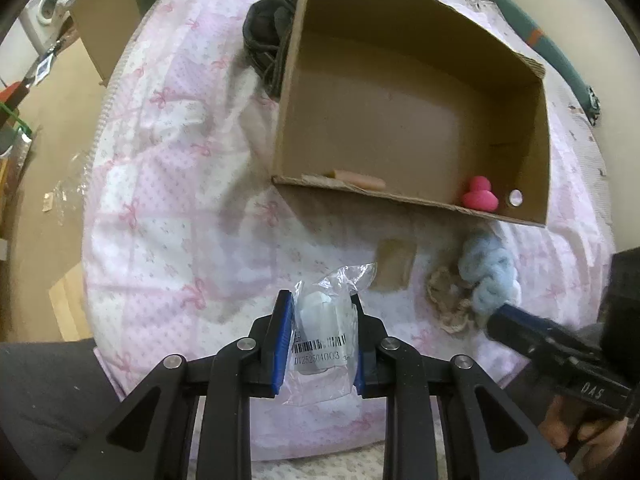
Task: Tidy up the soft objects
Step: 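Hold the plastic bag in the left gripper while the right gripper grasps the beige scrunchie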
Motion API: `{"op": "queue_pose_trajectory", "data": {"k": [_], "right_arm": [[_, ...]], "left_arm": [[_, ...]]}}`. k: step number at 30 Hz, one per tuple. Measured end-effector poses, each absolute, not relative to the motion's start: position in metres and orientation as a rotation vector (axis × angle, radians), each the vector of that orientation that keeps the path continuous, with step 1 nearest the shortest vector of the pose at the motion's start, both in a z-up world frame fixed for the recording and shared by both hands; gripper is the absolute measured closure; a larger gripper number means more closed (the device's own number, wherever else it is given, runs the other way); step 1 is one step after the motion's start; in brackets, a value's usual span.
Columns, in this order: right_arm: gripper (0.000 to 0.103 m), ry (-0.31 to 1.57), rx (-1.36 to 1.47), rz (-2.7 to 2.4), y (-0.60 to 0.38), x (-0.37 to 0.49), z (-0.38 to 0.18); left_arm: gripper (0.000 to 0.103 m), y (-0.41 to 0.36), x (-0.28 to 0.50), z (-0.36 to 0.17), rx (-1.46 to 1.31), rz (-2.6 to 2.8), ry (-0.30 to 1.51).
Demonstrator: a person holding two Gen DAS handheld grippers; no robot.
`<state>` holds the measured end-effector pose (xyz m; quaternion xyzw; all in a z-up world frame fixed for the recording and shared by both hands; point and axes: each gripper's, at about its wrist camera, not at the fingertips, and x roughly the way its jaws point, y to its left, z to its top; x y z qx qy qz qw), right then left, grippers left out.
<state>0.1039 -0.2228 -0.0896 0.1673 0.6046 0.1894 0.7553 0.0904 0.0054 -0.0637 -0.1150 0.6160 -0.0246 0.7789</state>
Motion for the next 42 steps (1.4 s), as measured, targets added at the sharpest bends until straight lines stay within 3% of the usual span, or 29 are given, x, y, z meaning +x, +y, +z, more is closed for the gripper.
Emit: {"op": "queue_pose_trajectory", "data": {"k": [9, 15, 19, 27, 28, 30, 31, 32, 34, 42], "right_arm": [[0.033, 1.437, 0.333, 0.614, -0.181, 0.092, -0.104], [0.033, 1.409, 0.228, 0.359, -0.196, 0.108, -0.116], [0.008, 1.349, 0.116, 0.272, -0.195, 0.111, -0.112], [0.008, 1.373, -0.086, 0.312, -0.159, 0.119, -0.136], [0.015, 1.370, -0.113, 0.315, -0.155, 0.118, -0.138], [0.039, 1.377, -0.176, 0.309, -0.148, 0.117, -0.144], [0.061, 1.383, -0.204, 0.306, -0.145, 0.116, -0.147], [0.073, 1.387, -0.228, 0.301, -0.144, 0.115, -0.149], [0.086, 1.381, -0.231, 0.312, -0.144, 0.114, -0.149], [0.087, 1.263, 0.056, 0.534, -0.155, 0.104, -0.095]], "left_arm": [[0.080, 0.016, 0.091, -0.063, -0.301, -0.065, 1.322], [0.080, 0.016, 0.102, -0.073, -0.315, -0.071, 1.323], [0.080, 0.014, 0.102, -0.075, -0.318, -0.077, 1.331], [0.080, 0.008, 0.106, -0.085, -0.291, -0.057, 1.338], [0.080, 0.008, 0.107, -0.086, -0.291, -0.053, 1.339], [0.080, 0.008, 0.107, -0.087, -0.291, -0.046, 1.338], [0.080, 0.007, 0.107, -0.087, -0.288, -0.042, 1.337], [0.080, 0.006, 0.107, -0.086, -0.288, -0.040, 1.336], [0.080, 0.006, 0.107, -0.086, -0.281, -0.031, 1.332], [0.080, 0.012, 0.101, -0.078, -0.274, 0.002, 1.285]]}}
